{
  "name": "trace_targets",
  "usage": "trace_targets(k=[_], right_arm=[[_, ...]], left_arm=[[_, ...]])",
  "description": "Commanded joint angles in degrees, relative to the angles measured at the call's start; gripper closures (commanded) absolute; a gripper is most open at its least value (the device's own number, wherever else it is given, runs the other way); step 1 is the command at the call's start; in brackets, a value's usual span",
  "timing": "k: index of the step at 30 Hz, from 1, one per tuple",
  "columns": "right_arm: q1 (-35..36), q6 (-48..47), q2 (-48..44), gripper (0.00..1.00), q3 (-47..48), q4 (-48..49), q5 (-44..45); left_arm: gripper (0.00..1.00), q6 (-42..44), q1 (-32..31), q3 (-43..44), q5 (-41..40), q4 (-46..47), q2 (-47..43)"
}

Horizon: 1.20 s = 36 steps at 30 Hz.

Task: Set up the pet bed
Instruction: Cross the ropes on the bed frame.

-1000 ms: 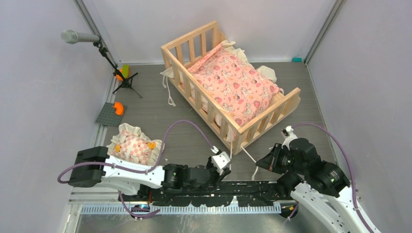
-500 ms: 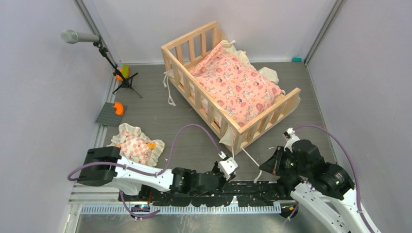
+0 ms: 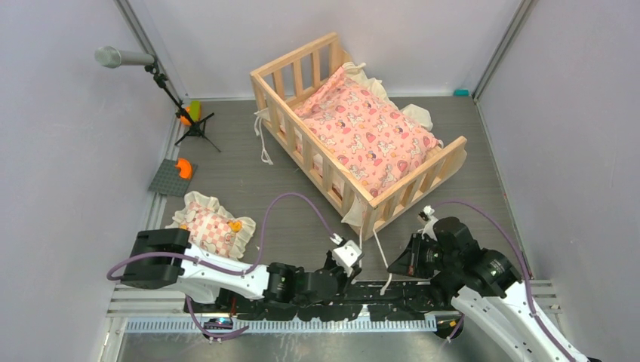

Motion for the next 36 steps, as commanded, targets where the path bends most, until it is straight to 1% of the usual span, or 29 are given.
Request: trace_targets(k=[1, 10, 15, 17, 20, 24, 27, 28, 29, 32, 35, 36], right_arm=[[0.0, 2.2, 1.0, 1.0, -3.8, 6.6, -5.0], [0.1, 3.2, 4.0, 1.0, -8.3, 10.2, -5.1], [0.1, 3.7, 4.1, 0.96, -9.6, 11.1, -4.6], [0.1, 4.3, 3.6, 0.95, -10.2, 12.0, -4.8], [0.1, 6.5, 3.3, 1.0, -11.5, 15.3, -7.1], [0.1, 11.6, 1.7, 1.0, -13.9, 21.7, -9.8], [0.1, 12.9, 1.5, 0.99, -15.1, 22.7, -9.1], [0.1, 12.4, 1.9, 0.96, -15.4, 22.0, -8.5], [0.1, 11.8, 2.5, 0.91, -15.6, 20.8, -7.3], [0.1, 9.4, 3.9, 0.64, -14.0, 14.4, 0.2], [0.1, 7.9, 3.7, 0.48, -9.6, 9.5, 7.4], [0.1, 7.7, 3.3, 0.37, -8.3, 8.3, 9.9]], left_arm=[[1.0, -1.6, -0.4, 1.3, -3.2, 5.1, 1.6], [1.0, -3.2, -0.4, 2.3, -5.0, 8.7, 6.0], [1.0, -3.3, -0.4, 2.5, -5.4, 9.9, 7.4], [1.0, -3.8, -0.4, 2.3, -5.7, 10.2, 7.5], [1.0, -4.7, -0.4, 1.7, -6.7, 10.3, 6.4], [1.0, -5.5, -0.4, 0.1, -8.8, 10.3, 3.0], [1.0, -5.1, -0.4, -0.8, -10.0, 10.0, 1.1], [1.0, -5.2, -0.4, -0.9, -10.3, 9.8, 0.9], [1.0, -5.3, -0.4, -1.0, -10.6, 9.7, 0.9], [1.0, -6.2, -0.4, -1.2, -10.8, 9.7, 1.3], [1.0, -7.1, -0.4, -1.3, -10.5, 10.4, 2.2], [1.0, -7.2, -0.4, -1.4, -10.4, 10.9, 2.5]])
